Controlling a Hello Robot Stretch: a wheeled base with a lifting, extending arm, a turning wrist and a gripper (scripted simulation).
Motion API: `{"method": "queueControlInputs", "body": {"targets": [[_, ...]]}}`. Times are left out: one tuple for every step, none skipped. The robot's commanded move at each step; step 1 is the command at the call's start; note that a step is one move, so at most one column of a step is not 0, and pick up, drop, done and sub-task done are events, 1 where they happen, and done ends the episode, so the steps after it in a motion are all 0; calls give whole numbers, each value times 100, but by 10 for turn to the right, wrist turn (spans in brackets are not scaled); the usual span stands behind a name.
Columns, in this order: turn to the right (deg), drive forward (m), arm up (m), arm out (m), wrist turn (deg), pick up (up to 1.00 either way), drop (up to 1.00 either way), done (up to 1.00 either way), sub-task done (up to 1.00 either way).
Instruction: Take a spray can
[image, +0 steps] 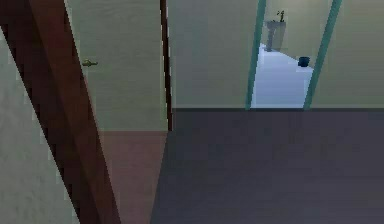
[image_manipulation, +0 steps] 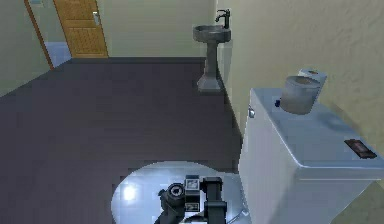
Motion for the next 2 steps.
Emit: {"method": "queueControlInputs", "body": {"targets": [[0,0,0,0,450,0,0,0,0],[0,0,0,0,450,0,0,0,0]]}}
